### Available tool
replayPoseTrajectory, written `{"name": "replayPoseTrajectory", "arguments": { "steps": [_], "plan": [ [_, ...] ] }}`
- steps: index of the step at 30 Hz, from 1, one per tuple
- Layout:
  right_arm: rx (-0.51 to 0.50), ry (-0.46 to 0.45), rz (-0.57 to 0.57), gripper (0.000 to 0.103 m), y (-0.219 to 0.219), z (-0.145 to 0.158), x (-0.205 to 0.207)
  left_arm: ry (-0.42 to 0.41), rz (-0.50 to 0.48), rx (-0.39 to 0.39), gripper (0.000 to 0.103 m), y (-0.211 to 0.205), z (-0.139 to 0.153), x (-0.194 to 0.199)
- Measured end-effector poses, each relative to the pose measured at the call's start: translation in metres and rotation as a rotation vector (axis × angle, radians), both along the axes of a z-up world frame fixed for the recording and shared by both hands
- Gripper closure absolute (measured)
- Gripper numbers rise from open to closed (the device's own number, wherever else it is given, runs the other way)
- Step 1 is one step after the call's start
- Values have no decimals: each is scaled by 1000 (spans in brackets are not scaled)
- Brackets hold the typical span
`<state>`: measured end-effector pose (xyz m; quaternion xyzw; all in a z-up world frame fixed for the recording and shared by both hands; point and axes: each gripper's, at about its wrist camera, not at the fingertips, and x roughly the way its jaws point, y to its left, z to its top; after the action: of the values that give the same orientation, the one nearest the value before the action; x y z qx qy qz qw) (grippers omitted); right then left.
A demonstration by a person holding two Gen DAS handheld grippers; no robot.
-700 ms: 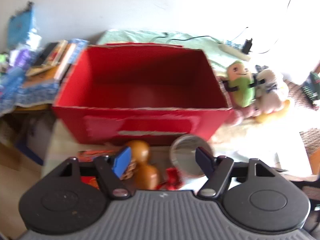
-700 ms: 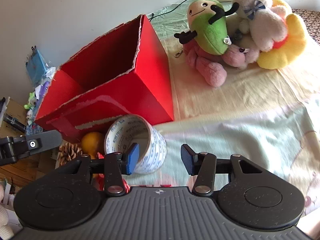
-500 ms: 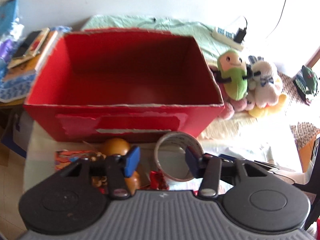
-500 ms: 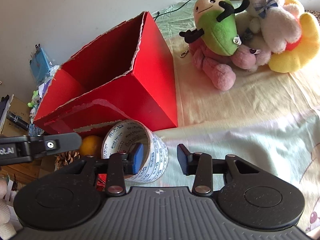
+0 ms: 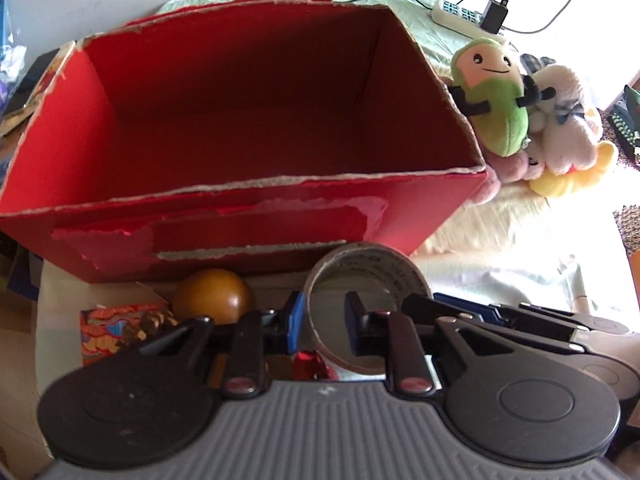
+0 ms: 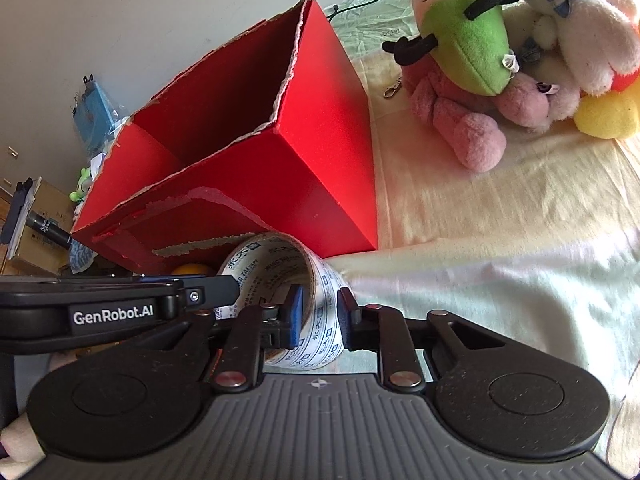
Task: Organize objects
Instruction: 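Grasp the white printed tape roll with the right gripper and lift it, then carry the tape roll with the right gripper over the red box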
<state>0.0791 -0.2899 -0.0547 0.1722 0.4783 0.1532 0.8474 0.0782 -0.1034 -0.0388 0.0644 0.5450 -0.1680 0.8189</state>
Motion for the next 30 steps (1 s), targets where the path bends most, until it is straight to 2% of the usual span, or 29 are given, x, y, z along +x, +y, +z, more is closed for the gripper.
{"name": "replayPoseTrajectory", "arguments": {
  "steps": [5, 8, 13, 14, 17, 21, 27, 30],
  "plan": [
    [0, 11, 5, 86, -1, -1, 2, -26, -17, 26, 82, -1, 5, 1],
    [11, 13, 4, 86, -3, -2, 2, -72, -19, 40, 64, 3, 9, -1],
    [28, 15, 1, 85, -6, -4, 2, -38, -38, 31, 66, 3, 2, 3],
    [31, 14, 1, 85, -6, -4, 2, -37, -50, 33, 67, 1, 0, 3],
    [34, 13, 0, 85, -9, -5, 1, -31, -61, 40, 86, -3, -5, 3],
    [34, 9, -2, 90, -14, -3, 0, -21, -51, 58, 100, -3, -8, 2],
    [-5, 16, -11, 92, -28, 9, -7, -38, -94, 56, 100, -13, 9, -19],
    [-49, -5, -23, 93, -41, 24, -16, -45, -127, 29, 100, -17, 17, -36]
  ]
}}
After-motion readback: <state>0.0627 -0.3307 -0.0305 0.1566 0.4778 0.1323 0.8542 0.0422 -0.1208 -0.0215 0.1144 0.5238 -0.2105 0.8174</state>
